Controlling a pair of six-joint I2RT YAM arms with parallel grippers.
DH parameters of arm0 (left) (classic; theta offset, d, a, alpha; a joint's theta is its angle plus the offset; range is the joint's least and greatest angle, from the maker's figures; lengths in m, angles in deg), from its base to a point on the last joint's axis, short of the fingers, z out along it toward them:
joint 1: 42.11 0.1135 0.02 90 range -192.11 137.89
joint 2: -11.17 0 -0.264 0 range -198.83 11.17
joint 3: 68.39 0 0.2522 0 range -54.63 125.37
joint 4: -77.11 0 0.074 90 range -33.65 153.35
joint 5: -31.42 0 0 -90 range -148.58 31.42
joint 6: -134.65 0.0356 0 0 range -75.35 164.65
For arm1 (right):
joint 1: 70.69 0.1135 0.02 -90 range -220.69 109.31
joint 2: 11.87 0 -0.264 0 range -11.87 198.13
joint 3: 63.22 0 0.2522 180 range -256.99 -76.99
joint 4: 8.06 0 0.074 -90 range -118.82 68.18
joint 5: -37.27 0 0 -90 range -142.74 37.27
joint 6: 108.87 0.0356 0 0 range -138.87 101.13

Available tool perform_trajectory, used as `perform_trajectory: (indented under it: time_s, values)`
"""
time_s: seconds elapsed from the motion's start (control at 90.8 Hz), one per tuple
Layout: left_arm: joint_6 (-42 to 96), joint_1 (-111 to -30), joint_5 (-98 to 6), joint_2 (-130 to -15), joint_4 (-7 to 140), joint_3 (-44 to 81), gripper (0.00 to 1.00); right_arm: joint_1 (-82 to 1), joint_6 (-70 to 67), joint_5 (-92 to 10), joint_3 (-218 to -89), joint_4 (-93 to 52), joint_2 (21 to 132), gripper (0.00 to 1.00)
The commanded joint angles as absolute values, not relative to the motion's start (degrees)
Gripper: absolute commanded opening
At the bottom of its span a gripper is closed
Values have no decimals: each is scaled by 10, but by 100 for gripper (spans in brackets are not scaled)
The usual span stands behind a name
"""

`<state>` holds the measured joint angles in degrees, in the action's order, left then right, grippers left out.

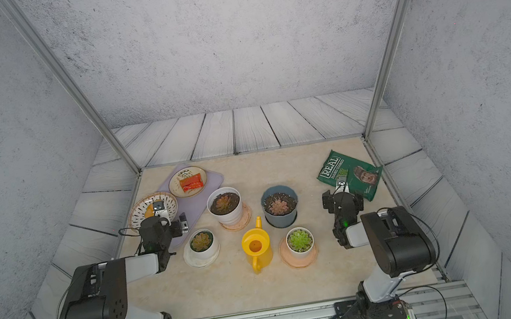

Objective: Water the succulent around the soil edge
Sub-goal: Pick up the watering can from the center of the board.

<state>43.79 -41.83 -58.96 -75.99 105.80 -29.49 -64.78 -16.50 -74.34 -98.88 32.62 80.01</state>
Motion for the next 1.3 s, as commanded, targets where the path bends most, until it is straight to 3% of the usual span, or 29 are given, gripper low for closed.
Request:
perform_trajectory:
  time_s: [0.0,1.112,1.288]
  values:
    - [440,-415,-586,-764,1055,-286,100,-650,-160,-754,-994,328,789,99]
    - [435,-405,-569,-763,1055,-285,100,-650,-160,-754,-993,329,789,99]
    - [426,-403,-584,-710,1014,-287,100,-649,-164,-749,-977,319,742,99]
